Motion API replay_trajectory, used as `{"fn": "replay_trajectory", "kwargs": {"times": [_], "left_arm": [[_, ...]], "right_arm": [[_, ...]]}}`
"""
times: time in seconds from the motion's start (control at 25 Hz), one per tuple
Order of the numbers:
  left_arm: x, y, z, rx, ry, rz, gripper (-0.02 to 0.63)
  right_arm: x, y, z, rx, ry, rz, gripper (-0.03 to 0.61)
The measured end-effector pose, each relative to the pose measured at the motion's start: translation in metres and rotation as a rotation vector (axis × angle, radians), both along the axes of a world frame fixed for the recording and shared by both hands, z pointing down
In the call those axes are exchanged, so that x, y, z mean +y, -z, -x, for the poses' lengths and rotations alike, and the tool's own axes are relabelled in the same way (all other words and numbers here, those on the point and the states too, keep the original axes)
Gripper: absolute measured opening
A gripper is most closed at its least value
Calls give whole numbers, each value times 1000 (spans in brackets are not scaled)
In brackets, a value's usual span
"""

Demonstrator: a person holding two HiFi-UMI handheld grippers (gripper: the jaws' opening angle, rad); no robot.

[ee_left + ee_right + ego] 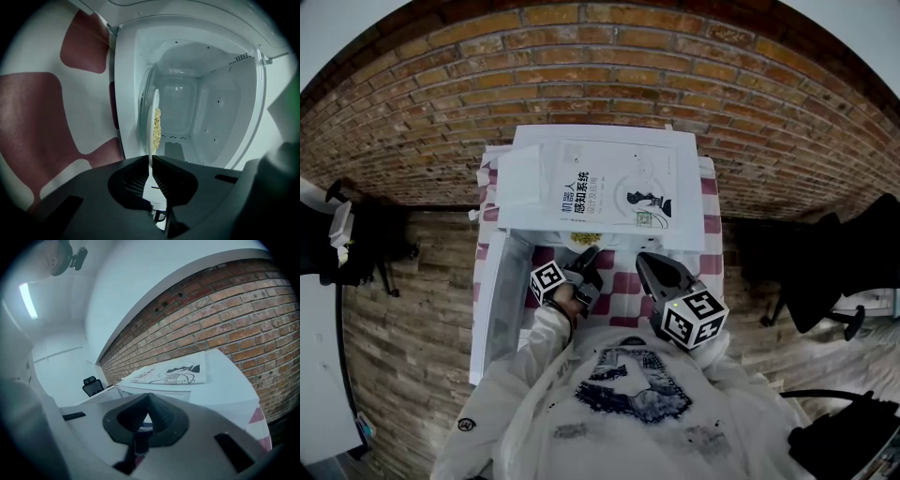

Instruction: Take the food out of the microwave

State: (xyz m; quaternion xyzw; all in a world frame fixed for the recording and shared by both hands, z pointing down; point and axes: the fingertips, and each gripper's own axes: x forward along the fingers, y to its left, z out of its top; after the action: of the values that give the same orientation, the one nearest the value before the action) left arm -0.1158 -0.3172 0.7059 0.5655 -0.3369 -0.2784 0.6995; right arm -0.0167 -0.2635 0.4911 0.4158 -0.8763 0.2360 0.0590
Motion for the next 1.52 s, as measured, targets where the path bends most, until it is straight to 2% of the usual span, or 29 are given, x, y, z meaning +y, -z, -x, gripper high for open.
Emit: {"fn": "replay_trajectory", "kwargs": {"times": [0.28, 0.64, 1.52], "left_arm": [[-4, 1, 2, -30, -10, -15, 25], [-8, -1, 3, -28, -11, -8, 25], [4, 1, 2, 53, 31, -25, 18]], "right_arm": [[0, 0, -1, -3, -3, 0, 14], [-1, -2, -3, -5, -9, 5, 14], [8, -3, -8, -14, -12, 21, 14]]}}
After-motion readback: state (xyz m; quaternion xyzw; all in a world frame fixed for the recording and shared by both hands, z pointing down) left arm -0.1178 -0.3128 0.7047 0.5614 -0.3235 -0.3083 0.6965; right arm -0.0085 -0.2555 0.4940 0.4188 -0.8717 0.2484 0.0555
